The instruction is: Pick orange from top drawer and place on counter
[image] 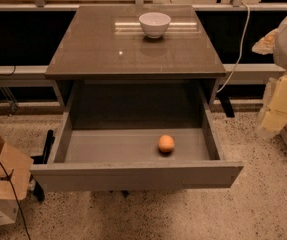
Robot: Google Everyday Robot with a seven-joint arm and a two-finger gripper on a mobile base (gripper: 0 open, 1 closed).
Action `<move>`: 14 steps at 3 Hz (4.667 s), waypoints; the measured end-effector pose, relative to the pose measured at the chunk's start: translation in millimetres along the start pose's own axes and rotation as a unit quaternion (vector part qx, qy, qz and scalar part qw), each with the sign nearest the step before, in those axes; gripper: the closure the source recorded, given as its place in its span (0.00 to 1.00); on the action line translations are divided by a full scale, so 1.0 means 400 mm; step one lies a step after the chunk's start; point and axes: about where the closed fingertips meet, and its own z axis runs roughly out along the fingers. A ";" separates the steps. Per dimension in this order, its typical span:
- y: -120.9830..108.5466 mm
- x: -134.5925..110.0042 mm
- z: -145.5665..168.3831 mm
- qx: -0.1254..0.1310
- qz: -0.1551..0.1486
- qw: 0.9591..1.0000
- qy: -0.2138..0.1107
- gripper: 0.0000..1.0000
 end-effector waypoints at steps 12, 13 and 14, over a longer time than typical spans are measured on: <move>-0.141 -0.204 0.908 -0.098 0.176 0.953 -0.225 0.00; -0.125 -0.194 0.977 -0.111 0.203 0.945 -0.231 0.00; -0.109 -0.179 0.995 -0.116 0.219 0.941 -0.229 0.00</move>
Offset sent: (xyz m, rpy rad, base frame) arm 0.0281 -0.0009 -0.0672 0.2038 -0.0149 -0.0170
